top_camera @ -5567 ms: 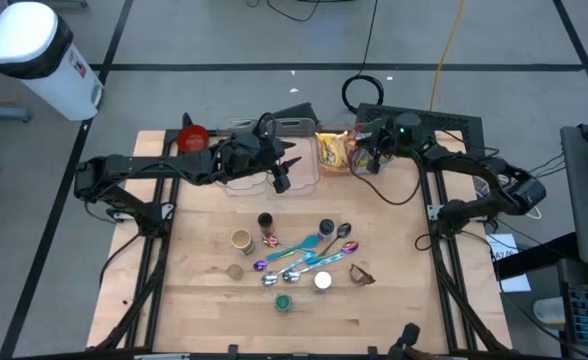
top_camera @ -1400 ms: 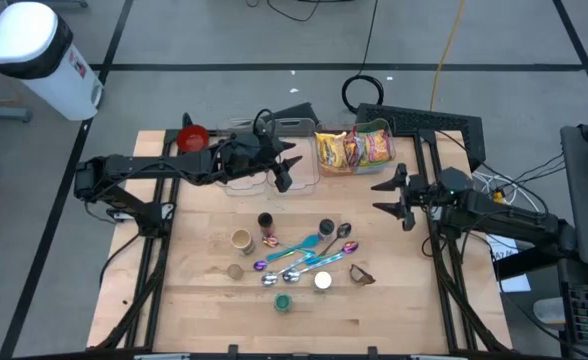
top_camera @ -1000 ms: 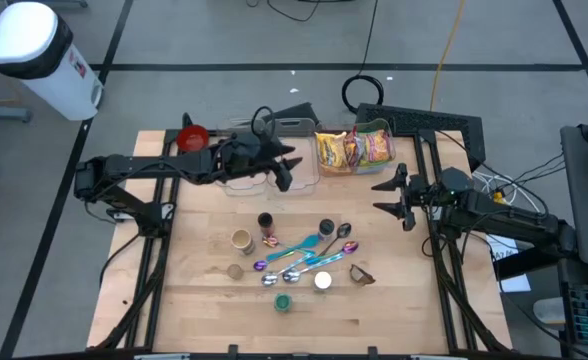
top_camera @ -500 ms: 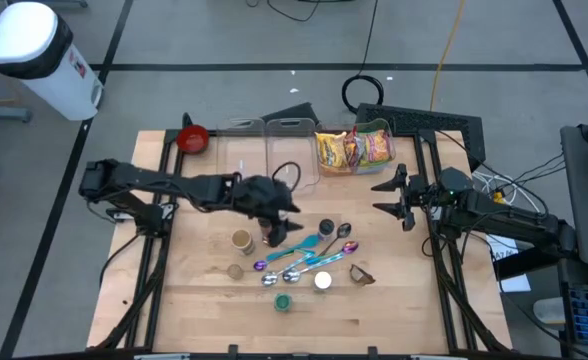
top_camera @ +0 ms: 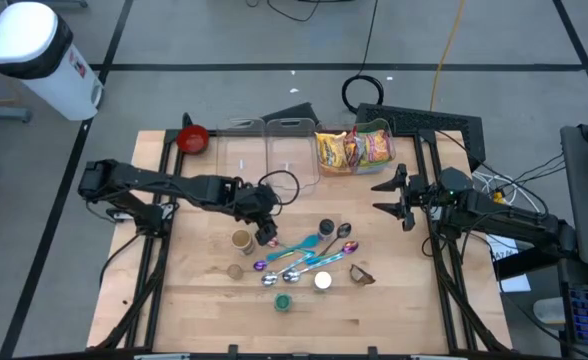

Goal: Pick & Place Food Item
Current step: Put the orange seasoning bottle into the left transparent bin

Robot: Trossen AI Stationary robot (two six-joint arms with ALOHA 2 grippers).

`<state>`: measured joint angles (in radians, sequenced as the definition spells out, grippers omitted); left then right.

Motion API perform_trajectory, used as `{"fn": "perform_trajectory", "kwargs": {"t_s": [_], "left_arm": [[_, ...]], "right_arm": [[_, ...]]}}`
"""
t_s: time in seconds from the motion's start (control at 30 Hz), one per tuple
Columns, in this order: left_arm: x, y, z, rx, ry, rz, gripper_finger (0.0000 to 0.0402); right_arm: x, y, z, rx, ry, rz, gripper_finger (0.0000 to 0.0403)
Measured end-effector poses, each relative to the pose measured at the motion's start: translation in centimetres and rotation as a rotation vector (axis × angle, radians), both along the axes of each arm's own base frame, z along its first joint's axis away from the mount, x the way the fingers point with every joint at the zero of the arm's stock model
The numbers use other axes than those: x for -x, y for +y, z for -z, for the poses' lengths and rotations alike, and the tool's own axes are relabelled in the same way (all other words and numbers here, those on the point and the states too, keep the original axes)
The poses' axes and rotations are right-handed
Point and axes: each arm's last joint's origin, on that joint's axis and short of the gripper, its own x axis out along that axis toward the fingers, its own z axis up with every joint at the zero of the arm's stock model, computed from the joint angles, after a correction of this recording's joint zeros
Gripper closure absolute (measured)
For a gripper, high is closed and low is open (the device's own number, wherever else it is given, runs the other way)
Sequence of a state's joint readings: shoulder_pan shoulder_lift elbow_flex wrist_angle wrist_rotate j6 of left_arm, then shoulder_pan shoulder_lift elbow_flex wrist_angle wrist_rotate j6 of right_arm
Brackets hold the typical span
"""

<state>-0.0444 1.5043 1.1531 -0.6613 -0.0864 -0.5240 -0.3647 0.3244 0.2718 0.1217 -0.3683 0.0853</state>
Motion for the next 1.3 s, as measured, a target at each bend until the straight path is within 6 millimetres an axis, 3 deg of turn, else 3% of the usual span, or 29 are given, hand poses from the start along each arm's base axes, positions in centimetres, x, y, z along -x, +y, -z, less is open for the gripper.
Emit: {"fn": "perform_trajectory", "kwargs": {"t_s": [0.67, 1.03, 1.13, 1.3], "left_arm": [[-1.0, 0.1, 3.5, -0.08, 0.175, 0.02, 0.0094], [-1.1, 0.1, 4.0, -0.092, 0.199, 0.043, 0.0096], [-1.1, 0.1, 4.0, -0.092, 0.197, 0.043, 0.0115], [-1.1, 0.1, 4.0, -0.09, 0.197, 0.044, 0.0187]], "right_arm": [[-0.4, -0.2, 0.3, -0.012, 0.033, 0.005, 0.0179], [-0.4, -0.2, 0.4, 0.004, 0.037, 0.003, 0.0179], [-0.4, -0.2, 0.4, 0.004, 0.037, 0.003, 0.0179], [-0.4, -0.2, 0.4, 0.004, 0.037, 0.003, 0.0179]]}}
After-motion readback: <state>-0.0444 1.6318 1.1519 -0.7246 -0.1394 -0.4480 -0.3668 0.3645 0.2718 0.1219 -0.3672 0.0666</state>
